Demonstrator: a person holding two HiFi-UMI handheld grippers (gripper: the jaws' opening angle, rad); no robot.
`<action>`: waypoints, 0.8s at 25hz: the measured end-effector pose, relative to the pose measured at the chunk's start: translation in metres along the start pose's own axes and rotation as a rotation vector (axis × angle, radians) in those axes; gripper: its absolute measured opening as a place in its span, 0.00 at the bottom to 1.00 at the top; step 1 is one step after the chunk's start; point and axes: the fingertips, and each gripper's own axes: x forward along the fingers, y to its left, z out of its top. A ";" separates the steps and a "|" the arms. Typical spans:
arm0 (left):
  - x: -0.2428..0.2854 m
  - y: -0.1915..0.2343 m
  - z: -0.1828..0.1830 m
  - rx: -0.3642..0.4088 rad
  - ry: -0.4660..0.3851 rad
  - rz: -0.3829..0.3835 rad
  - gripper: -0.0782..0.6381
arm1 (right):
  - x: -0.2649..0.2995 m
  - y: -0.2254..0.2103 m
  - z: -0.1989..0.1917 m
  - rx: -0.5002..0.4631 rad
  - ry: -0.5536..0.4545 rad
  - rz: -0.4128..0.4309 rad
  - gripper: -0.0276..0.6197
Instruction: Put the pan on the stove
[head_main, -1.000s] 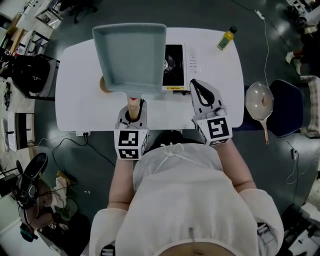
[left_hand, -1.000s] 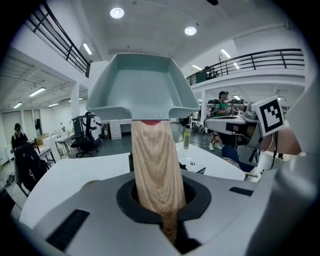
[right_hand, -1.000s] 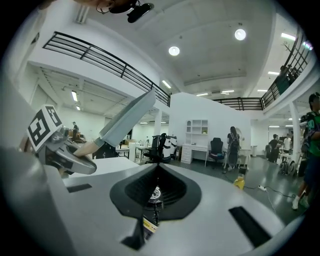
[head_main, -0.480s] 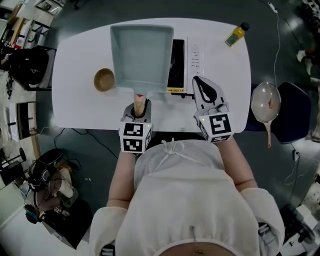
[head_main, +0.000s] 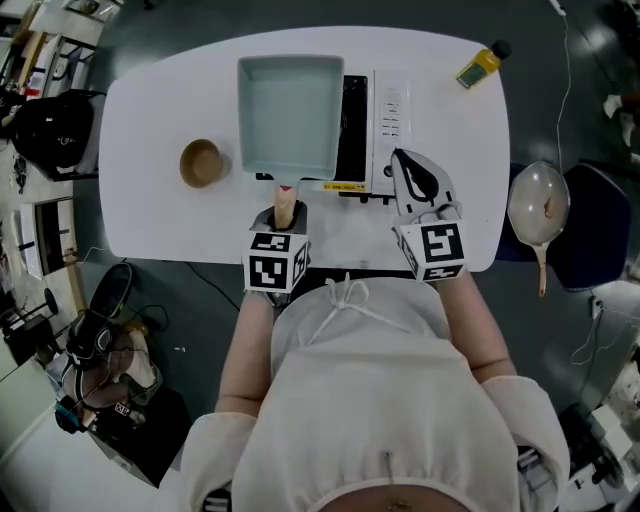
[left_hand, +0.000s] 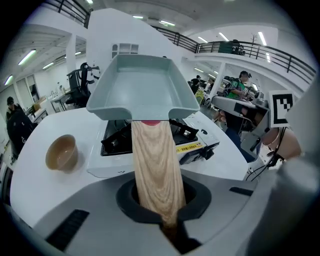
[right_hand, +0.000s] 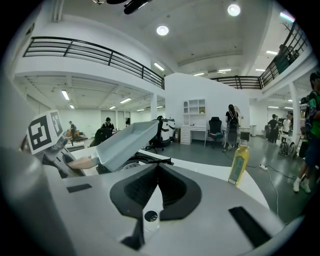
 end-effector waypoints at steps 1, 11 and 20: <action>0.001 0.000 0.001 -0.013 0.015 -0.004 0.15 | 0.001 -0.004 0.001 0.002 0.003 -0.005 0.05; 0.013 0.008 -0.010 -0.059 0.149 0.018 0.15 | 0.013 -0.014 0.003 0.006 0.014 -0.007 0.05; 0.015 0.002 -0.004 -0.056 0.205 -0.031 0.15 | 0.015 -0.010 0.003 0.015 0.007 0.011 0.05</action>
